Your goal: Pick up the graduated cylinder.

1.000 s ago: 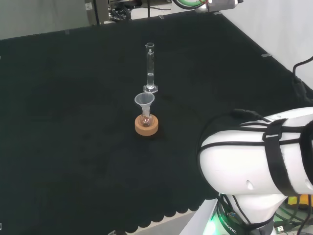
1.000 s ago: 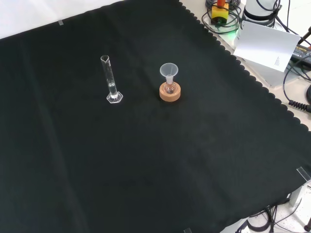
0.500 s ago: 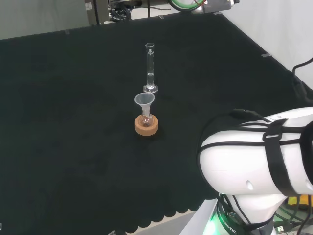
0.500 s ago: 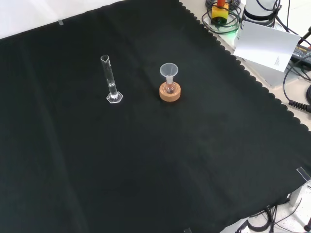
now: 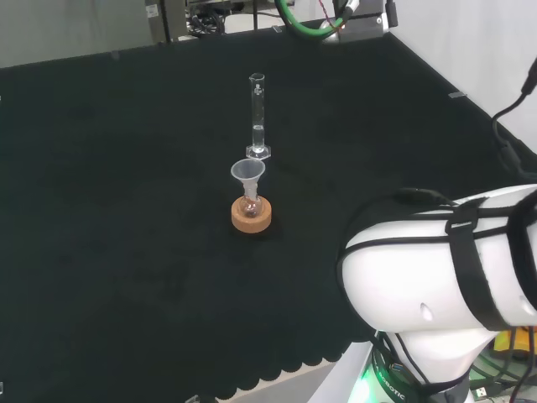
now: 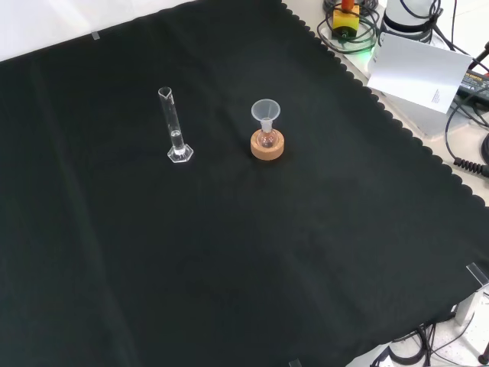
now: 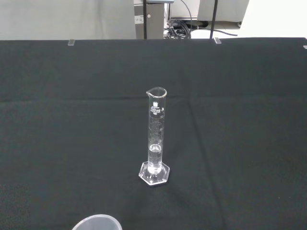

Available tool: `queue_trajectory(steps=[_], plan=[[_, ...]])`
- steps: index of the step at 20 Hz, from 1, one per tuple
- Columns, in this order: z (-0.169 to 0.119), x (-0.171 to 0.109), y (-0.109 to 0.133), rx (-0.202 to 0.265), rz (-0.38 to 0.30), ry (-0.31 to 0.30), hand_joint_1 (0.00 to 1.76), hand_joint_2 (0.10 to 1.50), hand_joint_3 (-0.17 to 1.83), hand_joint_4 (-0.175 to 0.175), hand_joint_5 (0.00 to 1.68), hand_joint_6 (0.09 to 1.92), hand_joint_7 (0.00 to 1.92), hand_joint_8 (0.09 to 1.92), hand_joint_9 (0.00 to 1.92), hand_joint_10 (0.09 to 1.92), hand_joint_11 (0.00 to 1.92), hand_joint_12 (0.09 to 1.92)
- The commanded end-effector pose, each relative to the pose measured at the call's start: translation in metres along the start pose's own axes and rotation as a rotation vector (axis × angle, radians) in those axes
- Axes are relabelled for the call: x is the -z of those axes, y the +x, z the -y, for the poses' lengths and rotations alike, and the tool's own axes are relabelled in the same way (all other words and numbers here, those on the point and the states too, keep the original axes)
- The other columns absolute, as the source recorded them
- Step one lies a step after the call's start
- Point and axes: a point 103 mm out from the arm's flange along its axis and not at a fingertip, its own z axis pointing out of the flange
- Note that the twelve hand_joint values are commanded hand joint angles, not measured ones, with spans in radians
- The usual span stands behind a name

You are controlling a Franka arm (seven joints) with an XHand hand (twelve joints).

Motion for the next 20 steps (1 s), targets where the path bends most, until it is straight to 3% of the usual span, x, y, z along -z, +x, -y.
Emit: queue_trajectory(steps=[1,5,9,15,20], plan=[[-0.035,-0.037,-0.024,-0.016,-0.029,0.015,0.19,1.21,0.31,-0.022,0.22,0.09,0.02,0.53,0.21,0.67,0.11,1.37],[-0.072,-0.068,-0.048,-0.008,-0.066,0.043,0.25,1.18,0.29,-0.026,0.23,0.09,0.04,0.55,0.24,0.67,0.12,1.37],[-0.109,-0.097,-0.064,0.033,-0.096,0.05,0.29,1.17,0.28,-0.027,0.24,0.09,0.05,0.56,0.25,0.67,0.13,1.37],[-0.157,-0.133,-0.068,0.093,-0.153,0.06,0.36,1.13,0.27,-0.029,0.26,0.09,0.09,0.59,0.28,0.68,0.14,1.37],[-0.177,-0.161,-0.066,0.128,-0.217,0.052,0.41,1.1,0.27,-0.029,0.26,0.09,0.08,0.6,0.29,0.68,0.14,1.37]])
